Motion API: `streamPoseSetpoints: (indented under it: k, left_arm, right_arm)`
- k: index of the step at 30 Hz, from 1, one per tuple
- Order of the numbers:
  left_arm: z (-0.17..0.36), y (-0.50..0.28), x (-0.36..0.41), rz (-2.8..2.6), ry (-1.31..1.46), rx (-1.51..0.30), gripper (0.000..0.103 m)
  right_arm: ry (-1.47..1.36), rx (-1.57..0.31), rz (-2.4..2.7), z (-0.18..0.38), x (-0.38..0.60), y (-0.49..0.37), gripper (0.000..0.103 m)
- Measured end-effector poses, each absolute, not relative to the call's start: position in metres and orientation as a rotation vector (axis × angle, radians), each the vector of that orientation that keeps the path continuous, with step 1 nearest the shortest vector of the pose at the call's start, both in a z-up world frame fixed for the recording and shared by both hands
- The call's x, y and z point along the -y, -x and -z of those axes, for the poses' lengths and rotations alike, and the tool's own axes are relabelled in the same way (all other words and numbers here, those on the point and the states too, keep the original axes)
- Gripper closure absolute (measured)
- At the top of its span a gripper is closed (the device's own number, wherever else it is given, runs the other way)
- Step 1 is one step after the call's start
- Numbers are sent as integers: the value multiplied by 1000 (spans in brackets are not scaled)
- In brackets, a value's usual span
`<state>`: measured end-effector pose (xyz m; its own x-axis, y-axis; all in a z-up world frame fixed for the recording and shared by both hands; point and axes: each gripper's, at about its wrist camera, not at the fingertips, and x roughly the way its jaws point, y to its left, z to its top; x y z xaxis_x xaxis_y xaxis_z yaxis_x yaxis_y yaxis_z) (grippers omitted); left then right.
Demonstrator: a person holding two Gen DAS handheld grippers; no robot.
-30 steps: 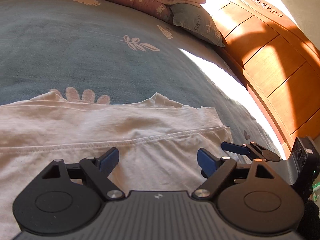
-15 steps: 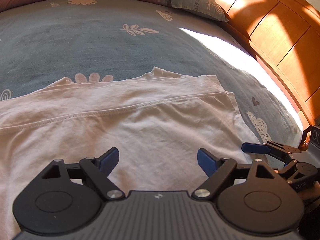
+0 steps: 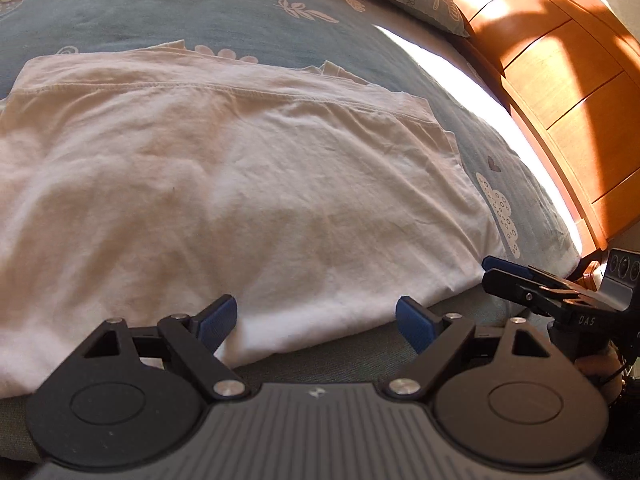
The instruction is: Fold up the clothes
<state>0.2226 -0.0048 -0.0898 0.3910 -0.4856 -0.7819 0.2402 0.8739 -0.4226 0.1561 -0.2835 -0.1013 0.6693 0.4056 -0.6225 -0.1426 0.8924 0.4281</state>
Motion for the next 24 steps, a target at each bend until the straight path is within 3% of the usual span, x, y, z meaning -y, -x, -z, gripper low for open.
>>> streamPoseSetpoints:
  k: [24]
  left_arm:
    - [88, -202, -82, 161, 537, -1073, 13]
  right_arm:
    - [-177, -757, -261, 106, 261, -139, 0]
